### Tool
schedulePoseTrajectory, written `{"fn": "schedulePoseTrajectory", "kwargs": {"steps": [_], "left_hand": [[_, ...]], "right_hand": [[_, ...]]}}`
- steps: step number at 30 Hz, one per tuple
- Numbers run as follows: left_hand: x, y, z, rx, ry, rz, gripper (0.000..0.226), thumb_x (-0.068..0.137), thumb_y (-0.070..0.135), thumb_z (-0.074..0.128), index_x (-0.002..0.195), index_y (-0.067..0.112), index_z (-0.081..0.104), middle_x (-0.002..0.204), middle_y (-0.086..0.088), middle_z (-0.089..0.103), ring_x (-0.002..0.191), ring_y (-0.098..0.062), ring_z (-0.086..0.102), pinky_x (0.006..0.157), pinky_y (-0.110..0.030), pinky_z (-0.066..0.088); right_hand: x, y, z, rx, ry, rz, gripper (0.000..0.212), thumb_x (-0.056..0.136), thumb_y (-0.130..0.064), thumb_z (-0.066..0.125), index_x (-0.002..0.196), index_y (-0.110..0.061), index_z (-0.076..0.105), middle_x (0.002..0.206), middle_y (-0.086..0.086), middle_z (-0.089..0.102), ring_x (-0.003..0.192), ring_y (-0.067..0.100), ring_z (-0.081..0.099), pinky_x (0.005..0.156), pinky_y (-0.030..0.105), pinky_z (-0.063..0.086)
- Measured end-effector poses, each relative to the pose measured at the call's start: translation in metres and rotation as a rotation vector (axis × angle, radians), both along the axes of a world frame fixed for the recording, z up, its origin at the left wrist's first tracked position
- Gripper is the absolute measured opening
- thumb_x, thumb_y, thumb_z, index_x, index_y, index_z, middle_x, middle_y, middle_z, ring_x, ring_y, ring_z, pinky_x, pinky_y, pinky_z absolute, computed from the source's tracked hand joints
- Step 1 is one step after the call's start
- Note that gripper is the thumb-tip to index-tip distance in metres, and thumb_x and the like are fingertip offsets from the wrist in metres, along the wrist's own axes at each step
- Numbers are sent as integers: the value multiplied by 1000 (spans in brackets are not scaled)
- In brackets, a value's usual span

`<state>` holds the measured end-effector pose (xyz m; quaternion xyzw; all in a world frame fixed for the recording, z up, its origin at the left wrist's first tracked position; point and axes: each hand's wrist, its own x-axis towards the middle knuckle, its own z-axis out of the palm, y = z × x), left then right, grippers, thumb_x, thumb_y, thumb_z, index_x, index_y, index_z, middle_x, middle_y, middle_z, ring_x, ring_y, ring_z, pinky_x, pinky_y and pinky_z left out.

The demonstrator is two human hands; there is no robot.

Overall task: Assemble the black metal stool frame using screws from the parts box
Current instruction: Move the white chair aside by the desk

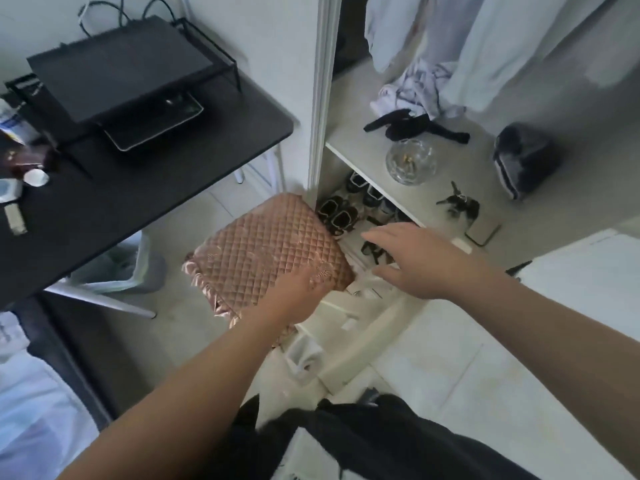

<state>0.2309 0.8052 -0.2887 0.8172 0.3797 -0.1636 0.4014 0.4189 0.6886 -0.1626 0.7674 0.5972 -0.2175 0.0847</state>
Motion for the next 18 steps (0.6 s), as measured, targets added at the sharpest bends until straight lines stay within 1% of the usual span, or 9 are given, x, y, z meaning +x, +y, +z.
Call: {"fn": "schedulePoseTrajectory", "kwargs": {"steps": [3, 6, 9, 12, 14, 16, 18], "left_hand": [[6, 0, -18, -92, 76, 45, 62, 101, 56, 44, 150, 19, 40, 150, -10, 49, 134, -28, 48, 107, -39, 39], [7, -2, -35, -162, 135, 105, 64, 101, 55, 43, 151, 15, 40, 150, -11, 48, 135, -30, 47, 107, -39, 38], [6, -3, -52, -211, 202, 167, 63, 102, 53, 44, 149, 11, 41, 150, -12, 48, 135, -31, 47, 107, -40, 39], [8, 0, -68, -257, 231, 268, 62, 102, 48, 45, 148, 8, 42, 151, -14, 46, 136, -31, 46, 108, -40, 38], [11, 3, -77, -288, 231, 357, 59, 102, 47, 47, 145, 8, 47, 149, -15, 49, 134, -32, 48, 108, -39, 39], [12, 2, -79, -339, 229, 476, 58, 102, 47, 47, 147, 11, 46, 150, -15, 48, 135, -33, 46, 111, -40, 37], [15, -3, -84, -420, 233, 609, 55, 104, 41, 45, 150, 9, 42, 153, -15, 43, 138, -33, 43, 113, -41, 36]], "right_hand": [[8, 26, -22, -113, -3, 50, 61, 101, -46, 50, 156, -30, 28, 161, -6, 33, 148, 22, 27, 118, 47, 29], [13, 49, -48, -220, -7, 113, 53, 100, -45, 49, 149, -31, 36, 156, -3, 40, 143, 26, 34, 113, 49, 33], [17, 69, -76, -330, -42, 199, 41, 100, -43, 48, 138, -29, 45, 144, 1, 50, 132, 29, 43, 104, 48, 37], [18, 89, -107, -430, -61, 292, 42, 99, -37, 43, 139, -25, 46, 142, 3, 52, 128, 30, 48, 104, 48, 41], [18, 99, -130, -478, -57, 348, 45, 99, -37, 44, 142, -25, 45, 145, 4, 50, 131, 31, 47, 106, 50, 41], [18, 106, -148, -556, 5, 346, 53, 100, -39, 46, 150, -23, 40, 152, 6, 46, 137, 32, 44, 110, 49, 40], [22, 108, -168, -624, 88, 315, 57, 101, -38, 47, 153, -18, 37, 157, 10, 41, 140, 33, 42, 112, 47, 39]]}}
